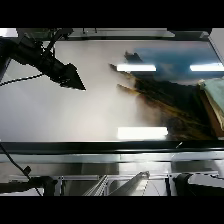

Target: Fold the shirts.

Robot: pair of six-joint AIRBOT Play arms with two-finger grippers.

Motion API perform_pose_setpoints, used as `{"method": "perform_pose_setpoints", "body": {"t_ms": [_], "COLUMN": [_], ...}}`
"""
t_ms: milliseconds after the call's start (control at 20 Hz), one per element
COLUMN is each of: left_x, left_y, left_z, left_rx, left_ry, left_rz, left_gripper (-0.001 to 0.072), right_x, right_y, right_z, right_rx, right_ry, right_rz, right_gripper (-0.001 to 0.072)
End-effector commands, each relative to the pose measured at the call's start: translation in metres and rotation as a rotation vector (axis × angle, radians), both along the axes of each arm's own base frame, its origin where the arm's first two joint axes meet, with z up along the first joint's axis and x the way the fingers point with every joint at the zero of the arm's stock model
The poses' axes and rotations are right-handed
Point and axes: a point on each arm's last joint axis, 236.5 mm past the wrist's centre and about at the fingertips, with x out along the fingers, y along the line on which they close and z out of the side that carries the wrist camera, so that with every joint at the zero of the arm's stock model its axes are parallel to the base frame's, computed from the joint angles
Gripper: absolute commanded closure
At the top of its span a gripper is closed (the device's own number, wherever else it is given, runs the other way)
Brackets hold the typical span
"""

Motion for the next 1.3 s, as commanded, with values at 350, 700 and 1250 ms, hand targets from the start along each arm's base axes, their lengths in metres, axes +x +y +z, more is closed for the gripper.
{"method": "perform_pose_setpoints", "body": {"t_ms": [350, 700, 1250], "left_x": [0.000, 0.022, -0.060], "left_y": [0.000, 0.035, 0.114], "left_z": [0.001, 0.069, -0.046], "left_rx": [-0.001, -0.073, -0.026], "left_ry": [-0.002, -0.270, -0.202], "left_rz": [0.002, 0.212, 0.530], "left_gripper": [0.0696, 0.0696, 0.0695], "right_x": [0.003, 0.119, 0.033], "right_y": [0.066, 0.178, 0.438], "right_z": [-0.007, 0.067, 0.060], "right_rx": [0.293, 0.481, 0.428], "right_ry": [0.001, -0.482, -0.664], "right_rz": [-0.015, 0.344, 0.869], "right_gripper": [0.0057, 0.0697, 0.0697]}}
